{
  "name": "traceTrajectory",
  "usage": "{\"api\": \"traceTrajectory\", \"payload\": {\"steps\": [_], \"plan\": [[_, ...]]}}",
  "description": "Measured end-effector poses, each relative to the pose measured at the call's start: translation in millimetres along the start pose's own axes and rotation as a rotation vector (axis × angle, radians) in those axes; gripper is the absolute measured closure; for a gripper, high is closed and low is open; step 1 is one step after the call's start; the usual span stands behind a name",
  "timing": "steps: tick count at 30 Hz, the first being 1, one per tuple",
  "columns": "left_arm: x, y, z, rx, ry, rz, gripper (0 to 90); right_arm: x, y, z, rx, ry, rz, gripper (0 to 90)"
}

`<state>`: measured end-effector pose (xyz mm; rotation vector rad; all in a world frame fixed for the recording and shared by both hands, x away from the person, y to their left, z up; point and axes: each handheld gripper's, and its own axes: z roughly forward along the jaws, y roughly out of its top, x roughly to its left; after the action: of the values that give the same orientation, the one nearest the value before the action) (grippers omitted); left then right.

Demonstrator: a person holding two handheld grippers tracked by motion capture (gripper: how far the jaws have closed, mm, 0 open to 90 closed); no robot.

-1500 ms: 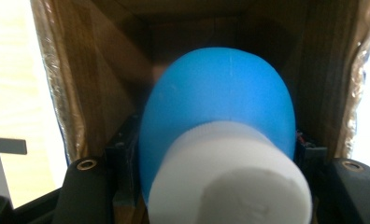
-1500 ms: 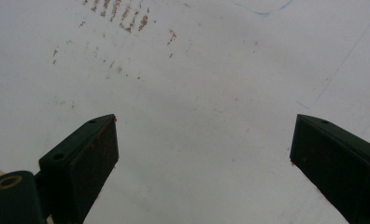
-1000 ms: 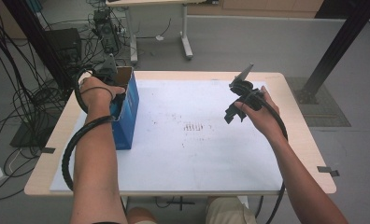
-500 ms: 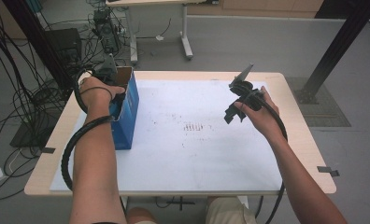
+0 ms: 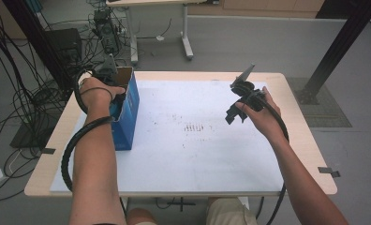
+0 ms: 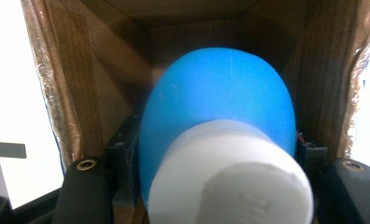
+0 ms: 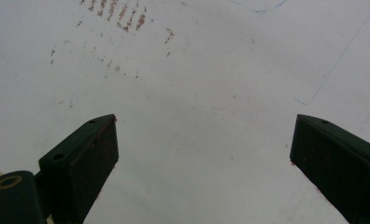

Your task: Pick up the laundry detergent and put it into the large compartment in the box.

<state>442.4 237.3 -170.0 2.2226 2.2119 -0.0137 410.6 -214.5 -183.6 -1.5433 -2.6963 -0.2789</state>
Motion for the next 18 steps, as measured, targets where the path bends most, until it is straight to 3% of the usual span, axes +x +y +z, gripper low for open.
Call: {"api": "traceTrajectory", "payload": {"steps": [18], "plan": [[-1.3,-0.9,0.0,-0.003,0.004,0.001,36.7,-0.9,-0.9,-0.7,-0.002,0.000,0.001,8.1]]}}
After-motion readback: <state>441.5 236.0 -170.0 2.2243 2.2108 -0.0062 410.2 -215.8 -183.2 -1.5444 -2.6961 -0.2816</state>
